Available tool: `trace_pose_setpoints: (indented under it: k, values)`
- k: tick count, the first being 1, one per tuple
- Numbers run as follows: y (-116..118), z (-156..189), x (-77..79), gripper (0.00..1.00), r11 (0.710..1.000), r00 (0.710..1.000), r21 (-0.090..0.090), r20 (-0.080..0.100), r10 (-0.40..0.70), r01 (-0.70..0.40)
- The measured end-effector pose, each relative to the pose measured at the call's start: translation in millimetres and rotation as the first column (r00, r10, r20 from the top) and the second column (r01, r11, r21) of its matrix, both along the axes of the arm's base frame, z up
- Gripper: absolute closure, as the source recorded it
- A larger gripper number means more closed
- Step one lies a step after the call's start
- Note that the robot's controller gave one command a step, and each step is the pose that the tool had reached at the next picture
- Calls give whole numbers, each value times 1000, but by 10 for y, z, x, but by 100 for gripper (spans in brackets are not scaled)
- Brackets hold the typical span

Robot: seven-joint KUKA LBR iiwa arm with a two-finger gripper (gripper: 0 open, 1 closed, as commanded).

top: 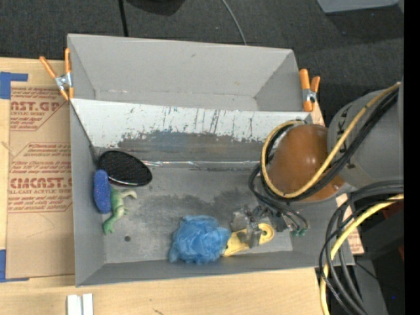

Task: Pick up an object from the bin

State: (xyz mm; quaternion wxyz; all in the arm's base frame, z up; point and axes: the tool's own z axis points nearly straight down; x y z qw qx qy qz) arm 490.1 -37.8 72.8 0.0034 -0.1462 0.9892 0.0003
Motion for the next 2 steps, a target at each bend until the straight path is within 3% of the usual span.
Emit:
trace_pose_setpoints:
  k: [1, 2]
  values:
    - [-346, 1, 87, 100, 999, 999, -1, 1, 32, -32]
    - [-511, -1, 62, 100, 1000, 1000, -1, 1, -8, 8]
